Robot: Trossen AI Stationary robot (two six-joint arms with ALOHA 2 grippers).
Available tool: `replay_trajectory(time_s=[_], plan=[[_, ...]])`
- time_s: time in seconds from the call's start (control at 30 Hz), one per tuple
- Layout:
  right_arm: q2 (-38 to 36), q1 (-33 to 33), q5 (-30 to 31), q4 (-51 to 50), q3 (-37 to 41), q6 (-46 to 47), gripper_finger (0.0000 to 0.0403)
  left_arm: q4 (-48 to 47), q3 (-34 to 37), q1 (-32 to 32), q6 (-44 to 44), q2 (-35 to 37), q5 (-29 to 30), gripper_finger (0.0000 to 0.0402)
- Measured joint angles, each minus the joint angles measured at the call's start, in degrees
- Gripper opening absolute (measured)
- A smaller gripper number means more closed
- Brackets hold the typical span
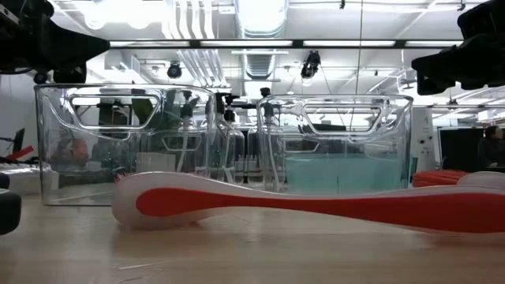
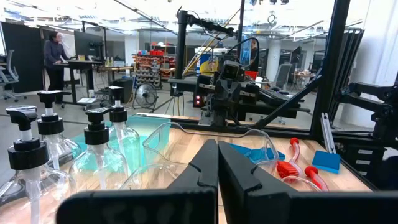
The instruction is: Pick & Place Kitchen Sink Supplies
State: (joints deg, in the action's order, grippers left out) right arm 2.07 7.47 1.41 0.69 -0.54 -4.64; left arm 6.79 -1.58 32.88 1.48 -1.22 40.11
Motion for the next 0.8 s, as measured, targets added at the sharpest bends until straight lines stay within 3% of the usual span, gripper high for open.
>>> replay_trajectory(time_s=[0.53, 0.8], plan=[[0.0, 0.0, 0.0, 0.3, 0.0, 0.5, 0.0008, 0.0, 0.0, 0.0, 0.0, 0.0, 0.0, 0.0003], [-0.1, 0.0, -1.4, 4.7, 0.0, 20.9, 0.0008, 0.0, 0.0, 0.0, 0.0, 0.0, 0.0, 0.0003]])
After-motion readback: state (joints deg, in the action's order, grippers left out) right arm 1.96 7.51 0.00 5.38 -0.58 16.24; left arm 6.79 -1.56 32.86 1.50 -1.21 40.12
